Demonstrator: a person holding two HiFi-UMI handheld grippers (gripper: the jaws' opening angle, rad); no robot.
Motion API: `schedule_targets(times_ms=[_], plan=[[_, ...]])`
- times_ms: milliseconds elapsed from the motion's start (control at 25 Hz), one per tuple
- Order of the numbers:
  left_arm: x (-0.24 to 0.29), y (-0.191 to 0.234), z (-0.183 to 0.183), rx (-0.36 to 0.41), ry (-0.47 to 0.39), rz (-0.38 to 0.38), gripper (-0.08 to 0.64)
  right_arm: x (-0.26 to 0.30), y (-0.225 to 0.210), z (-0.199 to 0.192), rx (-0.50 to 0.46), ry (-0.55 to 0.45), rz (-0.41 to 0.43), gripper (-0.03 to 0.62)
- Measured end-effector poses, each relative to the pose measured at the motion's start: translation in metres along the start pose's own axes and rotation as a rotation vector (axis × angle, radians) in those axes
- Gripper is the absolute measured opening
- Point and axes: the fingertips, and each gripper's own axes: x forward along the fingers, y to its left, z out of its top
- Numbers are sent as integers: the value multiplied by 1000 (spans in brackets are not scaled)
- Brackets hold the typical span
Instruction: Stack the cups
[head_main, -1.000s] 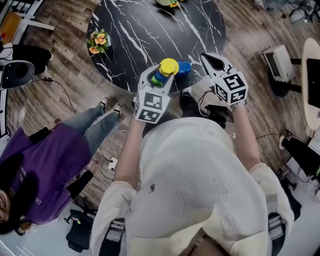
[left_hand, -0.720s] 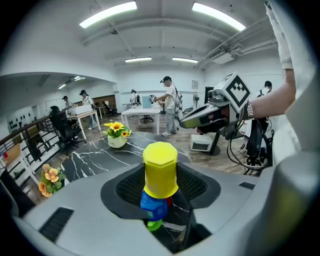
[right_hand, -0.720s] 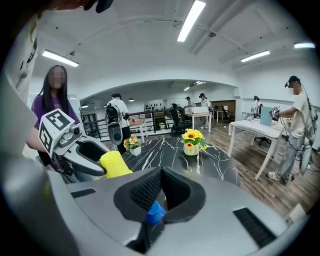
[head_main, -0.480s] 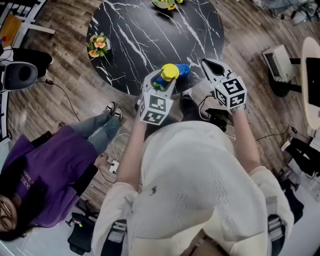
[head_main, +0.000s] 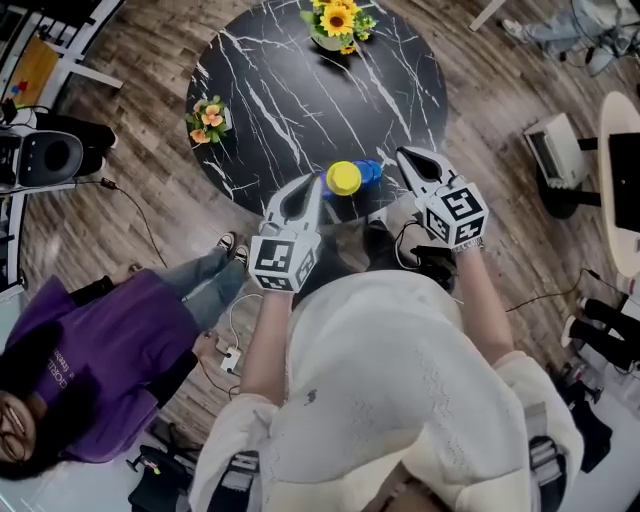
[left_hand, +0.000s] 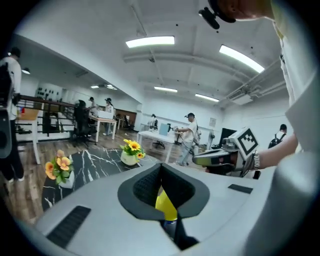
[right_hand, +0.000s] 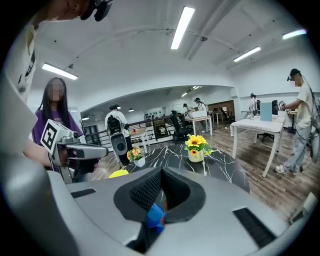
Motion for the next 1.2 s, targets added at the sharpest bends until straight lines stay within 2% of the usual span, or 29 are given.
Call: schedule_targets(times_ms=[80,160,280,520,680,840,1200], plan=[[-6,20,10,26,-23,88,21,0,3,8,32,-22,10,8],[-10,31,23,51,-37,133,21,-1,5,19,44,-39,21,8],[-16,37,56,85,-88,156,21,-7,9,48,13,-87,26,8],[-37,34,144,153,-242,188,21,-39,16,148,-83,-263,11,8],[-53,29,185,195,-321,202,21,-63,28,201,-112,-369,24,8],[-64,30,196,208,-341,223,21,-74,35,221,-113,-420,32,6],[-76,34,192,214,-329,249,21,-71,47,218,-117,-403,59,6]])
